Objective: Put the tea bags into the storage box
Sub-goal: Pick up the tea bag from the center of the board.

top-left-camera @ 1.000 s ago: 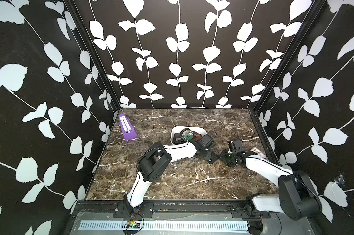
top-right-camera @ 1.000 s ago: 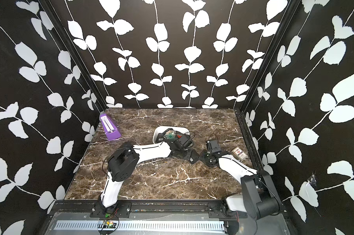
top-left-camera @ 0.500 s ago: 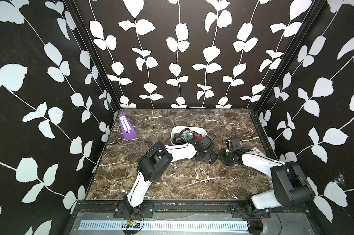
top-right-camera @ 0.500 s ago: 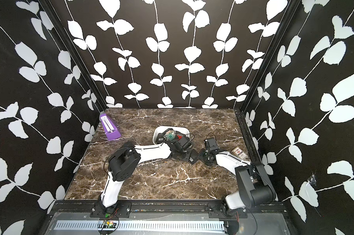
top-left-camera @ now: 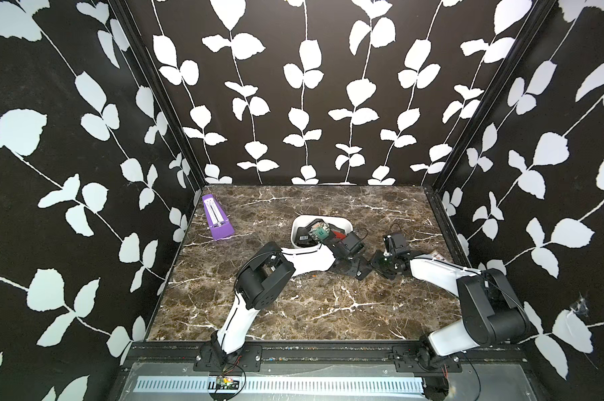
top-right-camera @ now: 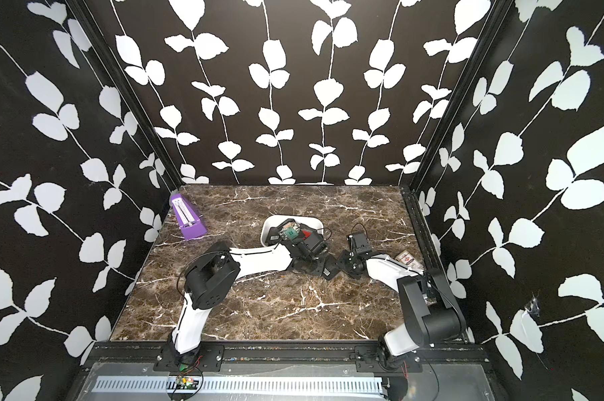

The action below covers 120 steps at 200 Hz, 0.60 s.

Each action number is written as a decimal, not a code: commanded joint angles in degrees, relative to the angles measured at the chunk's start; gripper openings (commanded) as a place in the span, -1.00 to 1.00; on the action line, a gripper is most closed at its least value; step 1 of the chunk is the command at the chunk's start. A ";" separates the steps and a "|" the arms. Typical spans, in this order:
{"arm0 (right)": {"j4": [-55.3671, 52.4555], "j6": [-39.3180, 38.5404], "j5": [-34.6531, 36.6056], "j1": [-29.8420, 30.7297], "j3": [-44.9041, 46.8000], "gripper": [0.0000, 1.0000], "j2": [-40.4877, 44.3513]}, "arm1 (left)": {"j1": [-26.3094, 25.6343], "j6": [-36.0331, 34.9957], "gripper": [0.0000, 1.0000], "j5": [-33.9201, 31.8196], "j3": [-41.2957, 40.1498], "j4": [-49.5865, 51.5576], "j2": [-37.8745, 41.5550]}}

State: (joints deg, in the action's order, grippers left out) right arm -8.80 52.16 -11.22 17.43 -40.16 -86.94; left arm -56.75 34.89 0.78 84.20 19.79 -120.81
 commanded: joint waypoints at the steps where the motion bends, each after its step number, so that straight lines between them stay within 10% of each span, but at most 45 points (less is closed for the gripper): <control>1: 1.53 -0.13 0.15 -0.29 -0.83 -0.33 -1.39 | -0.03 -0.51 -1.00 -0.42 -1.76 1.39 -1.15; 70: 3.06 -0.96 0.62 -0.29 0.61 -1.00 -2.54 | -0.20 -0.70 -1.00 -0.08 -1.49 1.76 -1.18; 120: 0.47 -2.84 1.59 -0.16 -0.82 -1.00 0.88 | -0.21 -0.68 -1.00 0.89 -1.17 1.57 0.84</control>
State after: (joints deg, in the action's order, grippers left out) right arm -6.46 50.98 -10.94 17.34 -40.10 -88.60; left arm -56.75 34.85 0.91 84.18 19.75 -120.81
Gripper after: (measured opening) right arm 0.047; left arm 0.047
